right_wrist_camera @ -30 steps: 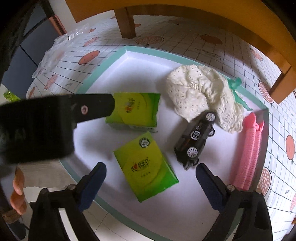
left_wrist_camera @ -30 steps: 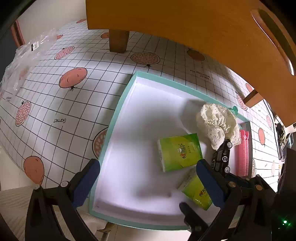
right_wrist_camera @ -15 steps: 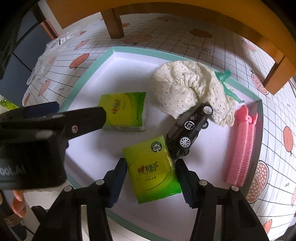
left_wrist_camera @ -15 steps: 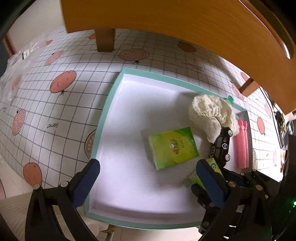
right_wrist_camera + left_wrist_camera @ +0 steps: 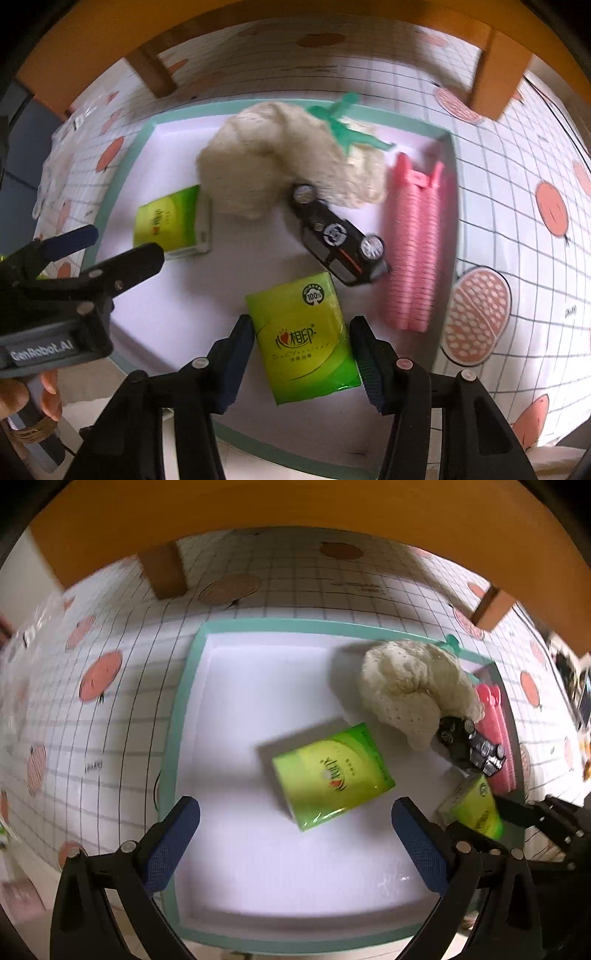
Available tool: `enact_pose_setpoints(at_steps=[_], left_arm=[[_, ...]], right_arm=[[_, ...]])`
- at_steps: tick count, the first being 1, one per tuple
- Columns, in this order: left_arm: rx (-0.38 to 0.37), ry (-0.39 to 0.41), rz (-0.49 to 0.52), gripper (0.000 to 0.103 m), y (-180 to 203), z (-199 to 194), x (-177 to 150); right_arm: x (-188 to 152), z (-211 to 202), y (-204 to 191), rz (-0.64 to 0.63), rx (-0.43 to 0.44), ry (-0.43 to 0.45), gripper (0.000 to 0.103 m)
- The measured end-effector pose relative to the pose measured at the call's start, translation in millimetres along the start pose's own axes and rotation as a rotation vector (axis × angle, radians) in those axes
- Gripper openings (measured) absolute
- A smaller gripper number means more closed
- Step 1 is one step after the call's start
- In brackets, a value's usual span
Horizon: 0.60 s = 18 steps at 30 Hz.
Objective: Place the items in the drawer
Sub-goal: 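Lower the left gripper to a green tissue pack while the right gripper reaches another pack, then grasp a green tissue pack with each gripper and lift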
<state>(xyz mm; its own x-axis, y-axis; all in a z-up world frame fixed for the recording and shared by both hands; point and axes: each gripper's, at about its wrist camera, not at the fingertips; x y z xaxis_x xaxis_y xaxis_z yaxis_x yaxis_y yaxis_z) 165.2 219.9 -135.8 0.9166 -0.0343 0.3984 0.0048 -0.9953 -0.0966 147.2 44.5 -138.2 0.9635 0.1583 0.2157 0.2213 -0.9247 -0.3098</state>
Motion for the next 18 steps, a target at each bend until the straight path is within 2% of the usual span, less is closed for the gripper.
enact_pose_setpoints(at_steps=[7,11,12,16,18], left_arm=[[0.102,0.041,0.205,0.103,27.5,7.4,9.6],[0.11,0.037,0.261,0.102,36.4,15.5,11.5],[0.105,0.032,0.264,0.099,36.8,17.8,12.2],[0.068,0.022,0.246,0.076,32.6,20.4,13.8],[0.061,0.021,0.244,0.071,31.3,20.1,14.2]], right_arm=[[-4.4,-10.0,16.2,0.028,0.012,-0.003,0.057],[-6.5,-13.9,22.1,0.031,0.012,-0.004,0.057],[-7.1,-14.0,20.6,0.029,0.009,-0.005,0.057],[-4.5,-8.7,15.5,0.028,0.007,-0.006,0.057],[-4.4,-7.7,11.7,0.03,0.005,-0.006,0.057]])
Point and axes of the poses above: each gripper's, at about its wrist camera, not at the fingertips, and z roughly the way its jaws point, y to its right, x to its top, and after that the axes turned 9 degrees about x, right-handed
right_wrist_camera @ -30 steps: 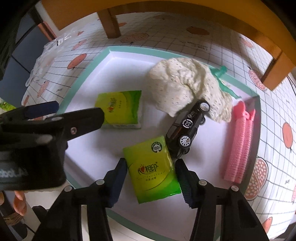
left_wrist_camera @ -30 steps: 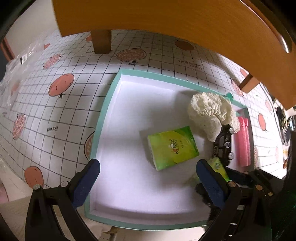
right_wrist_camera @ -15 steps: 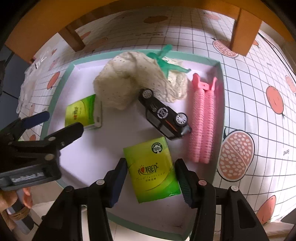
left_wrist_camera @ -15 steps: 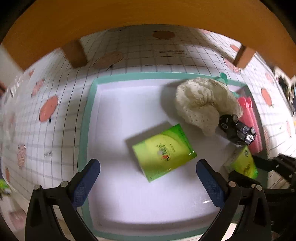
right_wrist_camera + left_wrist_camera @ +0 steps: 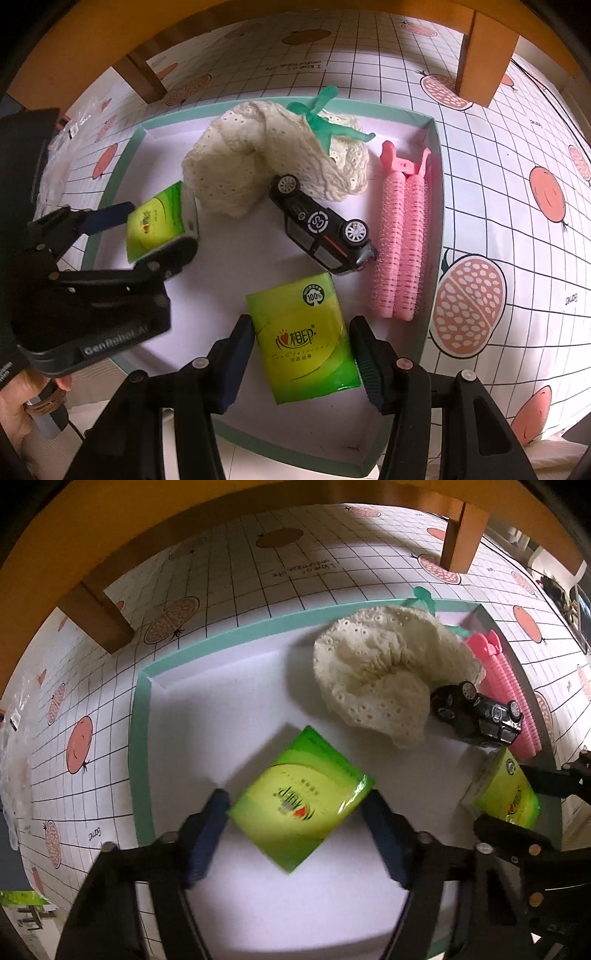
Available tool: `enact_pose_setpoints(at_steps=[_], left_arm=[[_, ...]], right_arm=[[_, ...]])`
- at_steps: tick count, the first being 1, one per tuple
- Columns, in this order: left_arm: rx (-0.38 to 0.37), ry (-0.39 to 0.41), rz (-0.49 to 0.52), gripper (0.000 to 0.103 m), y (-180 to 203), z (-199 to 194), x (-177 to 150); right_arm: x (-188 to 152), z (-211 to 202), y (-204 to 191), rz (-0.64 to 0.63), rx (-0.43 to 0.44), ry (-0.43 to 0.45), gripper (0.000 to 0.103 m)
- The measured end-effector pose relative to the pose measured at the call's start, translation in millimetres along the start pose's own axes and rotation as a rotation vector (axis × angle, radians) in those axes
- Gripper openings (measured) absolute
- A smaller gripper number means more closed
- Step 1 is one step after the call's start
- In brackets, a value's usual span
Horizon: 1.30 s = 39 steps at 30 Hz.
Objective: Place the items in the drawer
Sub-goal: 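Grasp a green tissue pack with each gripper and lift, then carry both tissue packs into the open drawer and open both grippers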
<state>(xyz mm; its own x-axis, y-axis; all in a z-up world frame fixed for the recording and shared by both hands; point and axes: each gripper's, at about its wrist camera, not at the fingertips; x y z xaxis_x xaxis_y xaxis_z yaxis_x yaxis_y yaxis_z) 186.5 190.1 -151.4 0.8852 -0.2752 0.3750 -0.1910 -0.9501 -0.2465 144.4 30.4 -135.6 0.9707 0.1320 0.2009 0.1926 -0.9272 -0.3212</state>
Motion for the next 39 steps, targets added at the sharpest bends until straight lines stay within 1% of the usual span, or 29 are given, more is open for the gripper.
enact_pose_setpoints(at_steps=[6,10,13,16,18,21,24,29,31,32,35,38,39], left_arm=[[-0.02,-0.011,-0.027,0.065,-3.2,-1.0,-4.4],[-0.066,-0.045,-0.085,0.062,-7.1,-2.9,-11.9],[-0.096,-0.066,-0.11,0.061,-11.3,-1.8,-15.2],[-0.136,-0.09,-0.164,0.061,-16.9,-2.5,-20.4],[-0.161,-0.104,-0.215,0.06,-23.9,-1.5,-25.4],[-0.175,-0.104,-0.27,0.06,-31.0,-4.7,-32.8],[-0.179,-0.077,-0.312,0.059,-37.5,-13.1,-37.3],[-0.19,-0.015,-0.343,0.059,-43.2,-34.5,-38.3],[-0.209,0.01,-0.364,0.058,-45.8,-41.7,-36.4],[-0.224,0.036,-0.38,0.058,-49.1,-49.9,-35.5],[-0.232,0.103,-0.392,0.058,-56.2,-73.4,-32.0],[-0.235,0.171,-0.409,0.058,-62.9,-101.1,-33.3],[-0.234,0.207,-0.414,0.058,-65.3,-115.2,-34.5]], right_arm=[[-0.2,0.2,0.4,-0.003,-0.007,-0.002,0.057],[1.0,2.2,0.9,-0.006,-0.003,-0.008,0.056],[0.8,3.3,-1.9,-0.008,0.02,-0.012,0.056],[-0.2,3.9,-6.6,-0.008,0.044,-0.013,0.055],[0.1,1.3,-9.9,-0.016,0.051,0.002,0.055],[1.0,-5.6,-14.5,-0.023,0.069,0.038,0.055],[1.6,-13.4,-18.9,-0.037,0.076,0.069,0.055],[2.5,-24.8,-24.2,-0.053,0.079,0.11,0.055],[3.8,-32.3,-25.6,-0.054,0.084,0.133,0.055],[3.9,-37.9,-26.6,-0.056,0.084,0.146,0.055],[5.5,-59.1,-28.9,-0.067,0.094,0.208,0.055],[7.0,-90.0,-36.4,-0.091,0.12,0.286,0.055],[7.9,-103.5,-40.5,-0.106,0.121,0.323,0.055]])
Point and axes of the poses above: each gripper's, at about its wrist camera, not at the fingertips, and z roughly the way its jaws point, y to its right, x to its top, and after that the axes turned 9 degrees about x, right-handed
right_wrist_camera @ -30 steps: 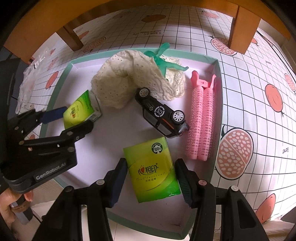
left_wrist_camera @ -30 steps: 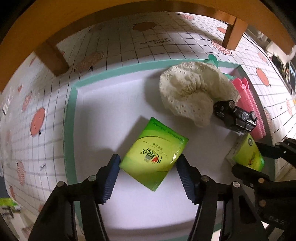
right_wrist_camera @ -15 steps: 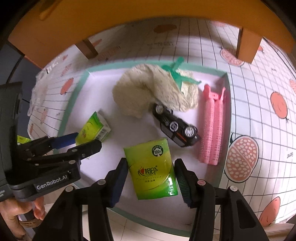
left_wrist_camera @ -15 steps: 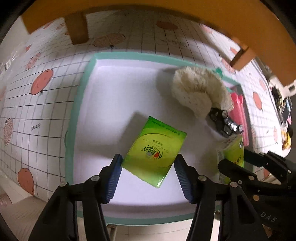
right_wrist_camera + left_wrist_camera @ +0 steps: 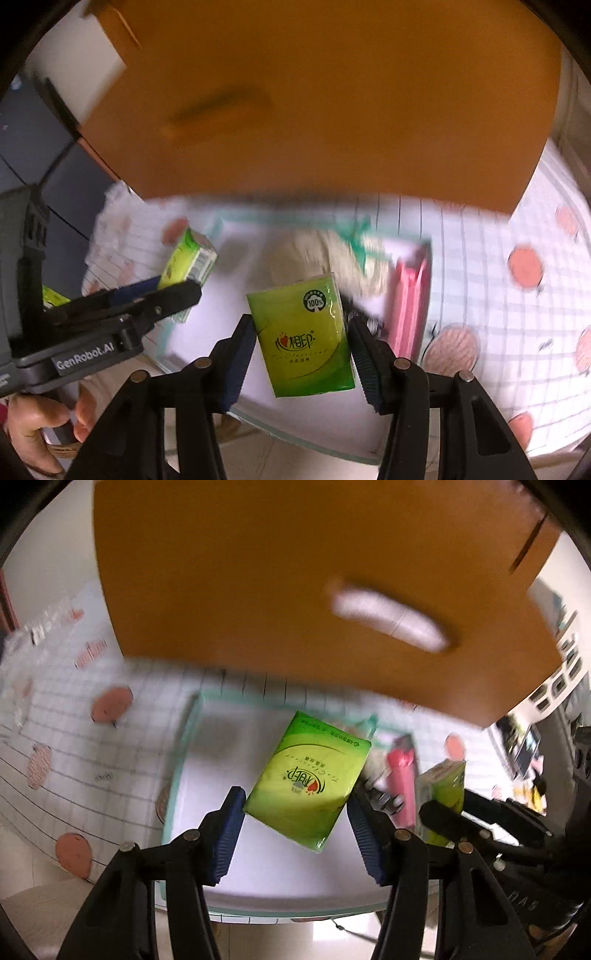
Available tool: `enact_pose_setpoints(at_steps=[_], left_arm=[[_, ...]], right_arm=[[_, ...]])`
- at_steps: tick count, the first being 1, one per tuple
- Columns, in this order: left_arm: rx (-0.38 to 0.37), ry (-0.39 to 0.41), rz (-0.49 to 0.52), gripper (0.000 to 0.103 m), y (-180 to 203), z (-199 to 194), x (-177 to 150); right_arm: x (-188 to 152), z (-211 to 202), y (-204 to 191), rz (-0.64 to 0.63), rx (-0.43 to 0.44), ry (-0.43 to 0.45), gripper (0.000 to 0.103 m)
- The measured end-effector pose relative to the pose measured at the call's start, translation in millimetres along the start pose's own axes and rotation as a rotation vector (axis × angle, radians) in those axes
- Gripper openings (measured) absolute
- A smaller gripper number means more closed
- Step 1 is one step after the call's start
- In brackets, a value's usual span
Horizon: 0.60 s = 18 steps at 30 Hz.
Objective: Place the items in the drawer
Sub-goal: 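Carry both tissue packs into the open drawer and open both grippers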
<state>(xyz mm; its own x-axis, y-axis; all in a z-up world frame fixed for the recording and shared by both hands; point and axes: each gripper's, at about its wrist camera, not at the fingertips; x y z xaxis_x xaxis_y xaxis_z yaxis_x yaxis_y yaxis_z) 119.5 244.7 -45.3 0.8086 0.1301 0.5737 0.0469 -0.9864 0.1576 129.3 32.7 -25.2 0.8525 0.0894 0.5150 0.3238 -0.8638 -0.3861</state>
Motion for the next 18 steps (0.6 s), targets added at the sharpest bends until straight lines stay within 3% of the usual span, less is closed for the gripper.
enact_pose_setpoints(at_steps=[11,18], left_arm=[[-0.11,0.329,0.008,0.058,20.3,-123.4,35.5],[-0.128,0.457,0.004,0.058,19.7,-166.1,83.9]], right_arm=[[52.5,-125.6,-49.4,-0.112,0.053,0.341,0.055],[95.9,-166.1,-63.4,-0.151,0.028,0.445,0.055]])
Point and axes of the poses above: each gripper's, at about its wrist camera, not at the fingertips, and z roughly the way its jaws point, y to its right, x to its top, and after that the axes turned 9 degrees about x, right-handed
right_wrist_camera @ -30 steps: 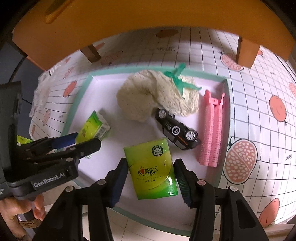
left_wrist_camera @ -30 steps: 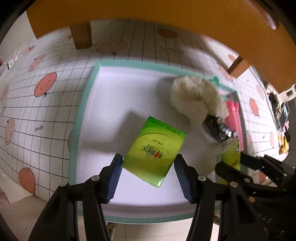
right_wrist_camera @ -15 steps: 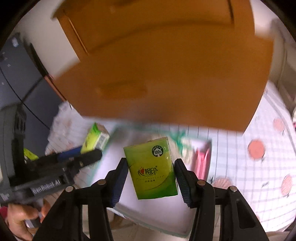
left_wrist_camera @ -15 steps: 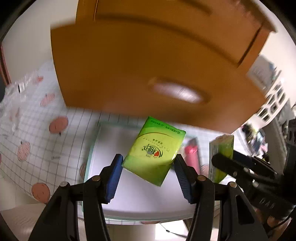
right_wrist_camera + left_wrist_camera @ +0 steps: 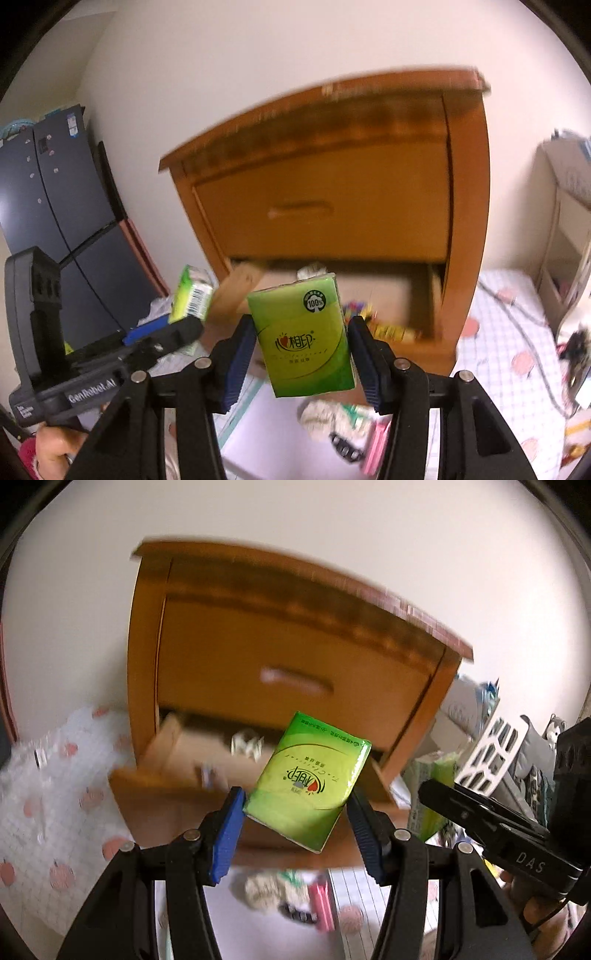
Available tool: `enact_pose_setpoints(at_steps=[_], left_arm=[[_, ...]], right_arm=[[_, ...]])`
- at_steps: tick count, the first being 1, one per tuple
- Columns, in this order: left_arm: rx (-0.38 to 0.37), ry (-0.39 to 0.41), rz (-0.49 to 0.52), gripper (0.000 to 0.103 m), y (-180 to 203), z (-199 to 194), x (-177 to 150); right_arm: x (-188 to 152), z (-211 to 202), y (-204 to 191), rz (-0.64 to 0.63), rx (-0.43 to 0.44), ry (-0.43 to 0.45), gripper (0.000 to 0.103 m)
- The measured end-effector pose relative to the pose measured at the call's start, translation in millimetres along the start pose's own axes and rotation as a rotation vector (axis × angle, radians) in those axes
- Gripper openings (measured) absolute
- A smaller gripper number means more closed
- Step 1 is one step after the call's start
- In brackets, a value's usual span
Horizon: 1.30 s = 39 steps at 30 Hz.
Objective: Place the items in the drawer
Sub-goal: 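Carry both tissue packs into the open drawer and open both grippers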
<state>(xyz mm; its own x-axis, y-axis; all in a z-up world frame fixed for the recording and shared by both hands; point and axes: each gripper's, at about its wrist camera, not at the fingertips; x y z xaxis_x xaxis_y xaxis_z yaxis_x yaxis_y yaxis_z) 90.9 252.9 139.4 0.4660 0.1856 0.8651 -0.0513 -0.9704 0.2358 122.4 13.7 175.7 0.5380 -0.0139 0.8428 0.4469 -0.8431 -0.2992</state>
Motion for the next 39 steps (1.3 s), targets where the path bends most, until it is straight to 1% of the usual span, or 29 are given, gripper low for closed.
enact_pose_setpoints(at_steps=[3,6,8,11,13,17,22,27,31,35,37,39], left_arm=[[0.0,0.028,0.0,0.058,1.0,-1.7,23.6],[0.008,0.045,-0.005,0.058,1.5,-0.1,42.8],[-0.001,0.041,-0.029,0.058,-1.6,4.5,51.5],[0.018,0.027,-0.036,0.058,-1.3,12.3,57.2],[0.017,0.005,-0.056,0.058,-4.3,24.1,59.9],[0.042,-0.023,-0.049,0.058,-3.3,41.4,59.2],[0.084,-0.079,-0.026,0.058,-4.2,67.4,53.4],[0.127,-0.14,-0.031,0.058,-11.4,91.8,48.4],[0.157,-0.173,-0.027,0.058,-14.4,104.0,44.9],[0.17,-0.189,-0.034,0.058,-14.7,110.2,43.6],[0.162,-0.201,-0.052,0.058,-17.9,112.2,41.8],[0.163,-0.205,-0.065,0.06,-20.5,114.9,40.2]], right_arm=[[23.5,0.1,-1.2,-0.013,-0.018,0.02,0.055],[43.0,4.0,3.2,-0.019,-0.048,0.023,0.055],[48.0,-0.4,10.0,-0.005,-0.056,0.017,0.055],[55.3,10.8,20.8,0.022,-0.071,-0.01,0.055],[57.1,21.3,28.2,0.037,-0.093,-0.036,0.055],[57.3,36.8,41.6,0.059,-0.119,-0.078,0.055],[56.1,57.9,55.1,0.081,-0.149,-0.127,0.055],[50.5,73.9,60.7,0.072,-0.182,-0.17,0.055],[47.0,87.5,65.3,0.068,-0.207,-0.2,0.055],[46.0,97.1,67.0,0.067,-0.22,-0.22,0.055],[45.3,100.0,67.1,0.065,-0.222,-0.226,0.055],[44.0,104.3,68.6,0.08,-0.203,-0.228,0.056]])
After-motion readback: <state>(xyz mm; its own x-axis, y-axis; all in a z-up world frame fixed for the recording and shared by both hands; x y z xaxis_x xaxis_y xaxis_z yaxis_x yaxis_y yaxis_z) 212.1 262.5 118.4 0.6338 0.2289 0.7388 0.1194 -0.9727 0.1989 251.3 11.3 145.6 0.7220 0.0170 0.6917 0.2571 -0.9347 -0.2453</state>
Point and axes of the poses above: each gripper's, at about its wrist camera, not at the fingertips, and z roughly the way its jaws point, y to its right, x to its top, and after that the axes turned 9 degrees about x, right-handed
